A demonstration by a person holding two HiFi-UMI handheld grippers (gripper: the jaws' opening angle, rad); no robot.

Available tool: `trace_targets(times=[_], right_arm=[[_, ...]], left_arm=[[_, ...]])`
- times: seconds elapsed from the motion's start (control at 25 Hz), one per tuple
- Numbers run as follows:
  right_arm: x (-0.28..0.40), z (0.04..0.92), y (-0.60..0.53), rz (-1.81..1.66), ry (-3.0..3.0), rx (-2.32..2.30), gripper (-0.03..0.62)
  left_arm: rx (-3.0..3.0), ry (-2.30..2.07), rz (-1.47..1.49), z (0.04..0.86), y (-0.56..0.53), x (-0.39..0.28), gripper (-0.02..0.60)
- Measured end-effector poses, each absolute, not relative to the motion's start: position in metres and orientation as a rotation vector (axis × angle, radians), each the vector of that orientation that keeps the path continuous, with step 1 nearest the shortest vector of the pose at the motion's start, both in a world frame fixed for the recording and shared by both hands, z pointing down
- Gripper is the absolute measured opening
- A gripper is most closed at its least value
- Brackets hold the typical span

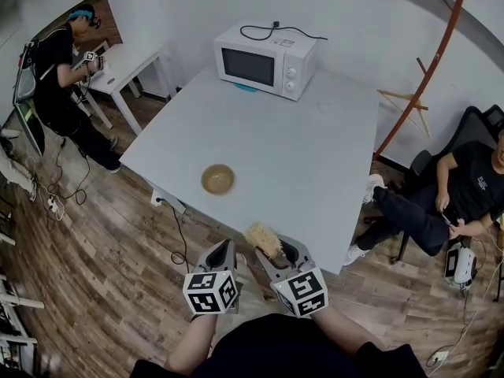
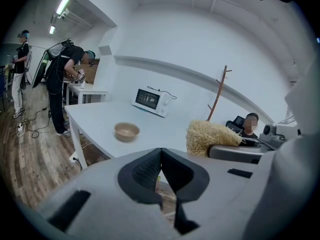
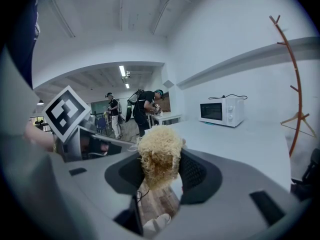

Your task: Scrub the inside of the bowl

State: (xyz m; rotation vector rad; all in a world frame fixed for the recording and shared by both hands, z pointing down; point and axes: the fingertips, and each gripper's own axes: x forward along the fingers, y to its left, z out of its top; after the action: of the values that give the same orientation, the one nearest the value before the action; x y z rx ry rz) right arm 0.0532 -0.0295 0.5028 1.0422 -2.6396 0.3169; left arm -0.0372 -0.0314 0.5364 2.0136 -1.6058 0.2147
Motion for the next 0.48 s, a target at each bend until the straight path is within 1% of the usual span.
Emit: trace_targets(times=[0.48], right_arm=[[0.0493, 0.5032, -0.0257, 0.328, -2.644, 1.039, 0.183]], left_arm=[[2.034, -1.593, 0.211, 0.5361, -0.0278, -0.0348, 0.018]])
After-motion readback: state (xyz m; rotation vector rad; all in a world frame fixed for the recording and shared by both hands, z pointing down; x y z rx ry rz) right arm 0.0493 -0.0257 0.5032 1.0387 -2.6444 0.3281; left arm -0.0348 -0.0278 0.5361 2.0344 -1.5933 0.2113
